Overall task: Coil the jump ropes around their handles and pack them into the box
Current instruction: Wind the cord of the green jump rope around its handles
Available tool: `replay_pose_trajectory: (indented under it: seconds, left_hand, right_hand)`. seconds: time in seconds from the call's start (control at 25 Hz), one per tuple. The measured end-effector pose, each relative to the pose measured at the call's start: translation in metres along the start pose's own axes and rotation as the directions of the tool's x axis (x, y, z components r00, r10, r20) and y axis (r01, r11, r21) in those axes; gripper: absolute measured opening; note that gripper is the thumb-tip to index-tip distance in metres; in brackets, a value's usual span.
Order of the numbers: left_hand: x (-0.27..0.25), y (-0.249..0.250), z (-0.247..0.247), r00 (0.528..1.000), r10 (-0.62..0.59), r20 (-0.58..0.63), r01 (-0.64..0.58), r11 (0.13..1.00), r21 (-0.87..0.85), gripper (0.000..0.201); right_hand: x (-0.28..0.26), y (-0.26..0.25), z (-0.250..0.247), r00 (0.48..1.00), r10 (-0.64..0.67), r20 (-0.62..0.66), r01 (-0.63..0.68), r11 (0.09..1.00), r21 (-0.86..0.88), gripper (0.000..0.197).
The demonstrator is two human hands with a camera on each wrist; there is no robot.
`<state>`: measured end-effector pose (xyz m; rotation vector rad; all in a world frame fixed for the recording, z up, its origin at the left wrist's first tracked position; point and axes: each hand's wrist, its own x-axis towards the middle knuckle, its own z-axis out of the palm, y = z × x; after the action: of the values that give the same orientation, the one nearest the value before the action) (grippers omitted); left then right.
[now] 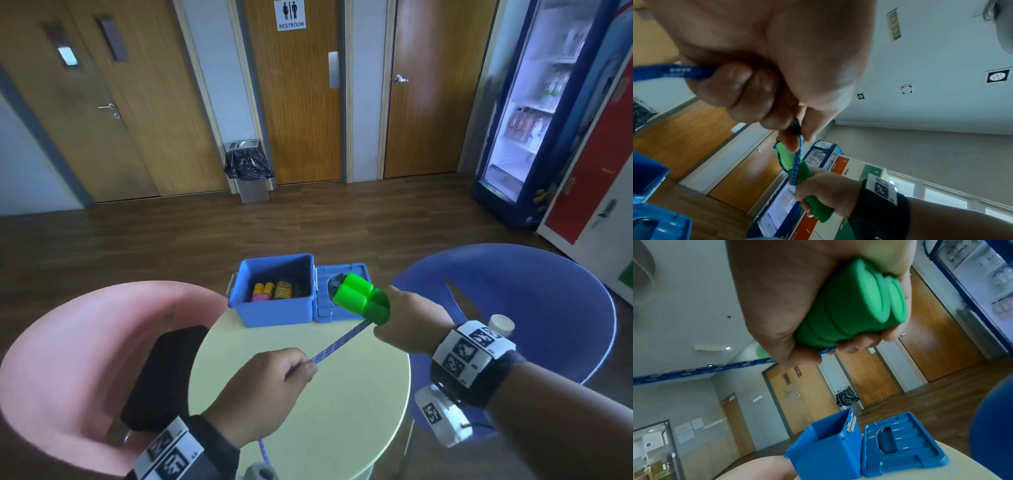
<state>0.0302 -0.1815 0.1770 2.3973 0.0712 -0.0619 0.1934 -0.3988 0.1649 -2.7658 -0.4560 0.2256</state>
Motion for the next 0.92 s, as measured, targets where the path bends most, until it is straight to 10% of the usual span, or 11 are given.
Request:
replay_pose_trajectory:
  seconds: [0.92]
  left_hand:
    - [-0.010, 0.042, -0.023, 0.991, 0.123, 0.050, -0.128, 0.803, 0.582, 0.041]
  right_hand:
    - [0.002, -0.043, 0.035, 0.982, -0.172, 0.074, 0.187, 0.908, -0.376, 0.027]
